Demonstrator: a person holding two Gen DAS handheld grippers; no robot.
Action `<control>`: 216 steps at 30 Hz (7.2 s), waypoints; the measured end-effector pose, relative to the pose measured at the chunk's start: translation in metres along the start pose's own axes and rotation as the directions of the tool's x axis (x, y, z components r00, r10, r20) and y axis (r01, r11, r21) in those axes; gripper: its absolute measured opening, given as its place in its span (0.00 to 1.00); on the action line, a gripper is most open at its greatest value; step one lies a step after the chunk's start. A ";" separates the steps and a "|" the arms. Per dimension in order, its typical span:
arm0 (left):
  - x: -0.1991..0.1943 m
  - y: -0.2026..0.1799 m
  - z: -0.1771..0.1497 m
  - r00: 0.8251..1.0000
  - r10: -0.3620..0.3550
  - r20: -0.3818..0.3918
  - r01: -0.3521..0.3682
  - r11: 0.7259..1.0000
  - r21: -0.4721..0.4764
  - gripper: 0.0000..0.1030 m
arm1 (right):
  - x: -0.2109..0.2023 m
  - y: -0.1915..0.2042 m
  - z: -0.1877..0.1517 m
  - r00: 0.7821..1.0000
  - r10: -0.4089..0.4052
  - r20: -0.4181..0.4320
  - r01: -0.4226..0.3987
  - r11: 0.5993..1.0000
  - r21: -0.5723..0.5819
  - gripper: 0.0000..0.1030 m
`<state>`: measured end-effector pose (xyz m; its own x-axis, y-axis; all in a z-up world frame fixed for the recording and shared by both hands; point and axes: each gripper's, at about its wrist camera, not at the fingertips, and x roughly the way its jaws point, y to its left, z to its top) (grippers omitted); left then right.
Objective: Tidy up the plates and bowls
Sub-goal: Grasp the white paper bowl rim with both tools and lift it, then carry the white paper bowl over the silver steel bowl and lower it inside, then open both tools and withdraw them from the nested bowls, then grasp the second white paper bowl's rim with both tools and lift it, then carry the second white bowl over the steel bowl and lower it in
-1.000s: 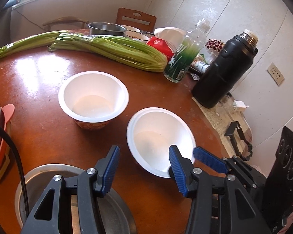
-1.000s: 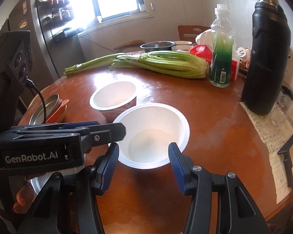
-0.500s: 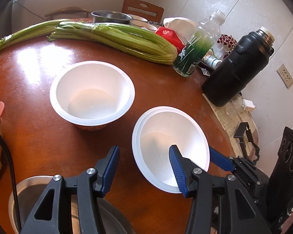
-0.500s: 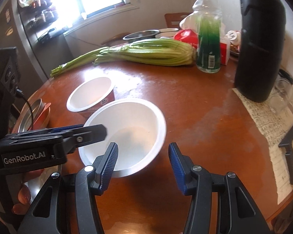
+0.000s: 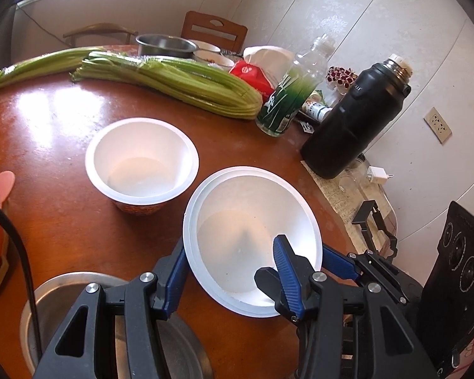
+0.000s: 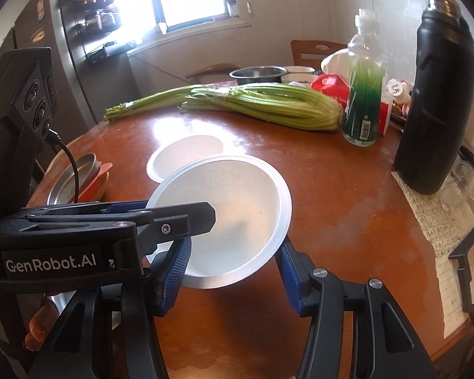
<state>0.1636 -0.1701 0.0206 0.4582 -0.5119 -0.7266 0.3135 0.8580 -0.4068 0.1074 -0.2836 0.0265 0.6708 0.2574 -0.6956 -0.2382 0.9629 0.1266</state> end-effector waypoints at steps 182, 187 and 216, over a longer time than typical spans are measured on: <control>0.008 0.110 0.059 0.986 0.158 -0.046 -0.162 0.984 -0.076 0.51 | 0.130 0.037 0.070 0.983 0.051 -0.175 -0.062 0.996 -0.058 0.59; 0.013 0.114 0.059 0.986 0.157 -0.062 -0.162 0.983 -0.091 0.51 | 0.130 0.046 0.066 0.981 0.069 -0.181 -0.085 0.993 -0.081 0.59; -0.020 0.095 0.051 0.993 0.115 -0.004 -0.115 0.991 -0.063 0.51 | 0.090 0.066 0.074 0.988 0.101 -0.113 -0.113 0.988 -0.104 0.61</control>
<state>0.2265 -0.0808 0.0246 0.4882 -0.4095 -0.7707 0.2061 0.9122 -0.3542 0.2041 -0.1904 0.0242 0.5598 0.3427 -0.7545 -0.3843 0.9140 0.1301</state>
